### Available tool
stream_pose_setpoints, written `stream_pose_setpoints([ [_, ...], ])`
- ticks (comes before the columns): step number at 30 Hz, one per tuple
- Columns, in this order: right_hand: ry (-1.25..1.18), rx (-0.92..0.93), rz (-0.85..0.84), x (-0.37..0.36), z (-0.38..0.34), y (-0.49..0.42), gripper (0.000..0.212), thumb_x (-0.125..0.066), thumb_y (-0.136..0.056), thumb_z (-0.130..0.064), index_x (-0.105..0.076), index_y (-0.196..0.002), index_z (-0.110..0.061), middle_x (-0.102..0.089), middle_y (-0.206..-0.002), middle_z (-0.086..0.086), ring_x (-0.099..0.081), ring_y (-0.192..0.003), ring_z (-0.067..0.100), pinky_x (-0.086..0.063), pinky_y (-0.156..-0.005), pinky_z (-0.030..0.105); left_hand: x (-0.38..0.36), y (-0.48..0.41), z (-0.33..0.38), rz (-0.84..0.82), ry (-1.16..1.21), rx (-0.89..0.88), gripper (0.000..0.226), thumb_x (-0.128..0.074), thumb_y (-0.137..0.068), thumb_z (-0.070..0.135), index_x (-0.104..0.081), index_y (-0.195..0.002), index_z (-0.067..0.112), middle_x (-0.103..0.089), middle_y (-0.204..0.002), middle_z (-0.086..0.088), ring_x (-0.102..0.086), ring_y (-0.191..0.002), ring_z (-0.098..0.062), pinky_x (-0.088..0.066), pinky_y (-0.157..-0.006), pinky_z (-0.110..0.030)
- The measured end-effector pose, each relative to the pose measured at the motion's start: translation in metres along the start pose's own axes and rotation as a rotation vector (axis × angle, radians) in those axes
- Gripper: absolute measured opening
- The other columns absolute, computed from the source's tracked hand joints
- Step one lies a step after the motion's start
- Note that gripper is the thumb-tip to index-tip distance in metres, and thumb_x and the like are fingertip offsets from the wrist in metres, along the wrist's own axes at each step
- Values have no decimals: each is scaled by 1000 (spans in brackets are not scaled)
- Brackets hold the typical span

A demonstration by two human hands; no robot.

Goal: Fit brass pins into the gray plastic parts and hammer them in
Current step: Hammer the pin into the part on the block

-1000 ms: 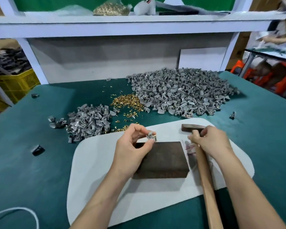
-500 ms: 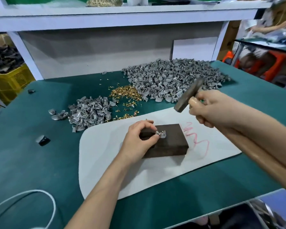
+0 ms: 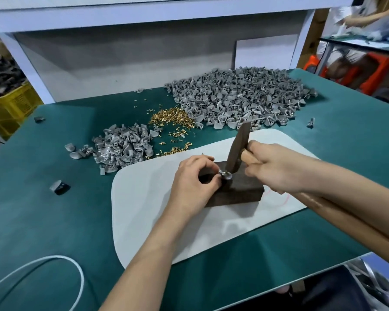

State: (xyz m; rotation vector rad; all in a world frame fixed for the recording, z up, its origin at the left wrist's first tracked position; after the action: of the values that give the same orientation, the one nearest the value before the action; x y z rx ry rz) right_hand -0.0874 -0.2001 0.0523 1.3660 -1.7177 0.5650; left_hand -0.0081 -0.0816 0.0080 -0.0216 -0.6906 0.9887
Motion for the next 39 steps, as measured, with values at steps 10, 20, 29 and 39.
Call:
stream_pose_setpoints([
  [10,90,62,151,26,-21,1,23,-38,-99,-33,-39,-84,-16,-45,-62,0,-46,-51,20,-36,-41,24,-2,1,2,3,25,35,15,-69,-79,6,-61,-77,19,-63,-105,8,-51,-108,-12,-39,-93,-25],
  [20,280,91,144,9,-18,-1,20,-34,-100,-35,-33,-95,-15,-60,-89,11,-56,-83,34,-42,-70,38,3,3,5,38,69,15,12,-71,-77,3,-65,-77,13,-65,-95,8,-59,-98,-17,-45,-92,-38],
  [29,305,80,119,-1,-20,-2,21,-33,-100,-36,-34,-98,-15,-61,-103,14,-58,-97,38,-46,-83,44,3,2,5,47,83,19,10,-73,-76,1,-67,-75,9,-65,-89,6,-61,-92,-17,-47,-89,-35],
  [39,294,85,146,6,-20,-4,21,-33,-99,-36,-35,-97,-15,-61,-101,13,-57,-97,36,-46,-84,45,3,2,2,50,117,29,16,-75,-76,3,-66,-71,16,-64,-87,12,-61,-93,-16,-47,-89,-36],
])
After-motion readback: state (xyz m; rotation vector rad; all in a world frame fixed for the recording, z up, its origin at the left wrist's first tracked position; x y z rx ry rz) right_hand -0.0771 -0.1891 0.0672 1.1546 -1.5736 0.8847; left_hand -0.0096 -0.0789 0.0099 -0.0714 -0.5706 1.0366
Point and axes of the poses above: each hand's wrist, its own y-axis away from the middle knuckle, its own x-axis out of the back of the hand, z = x × y, the point moved 8 cm from there along -y, towards the middle knuckle
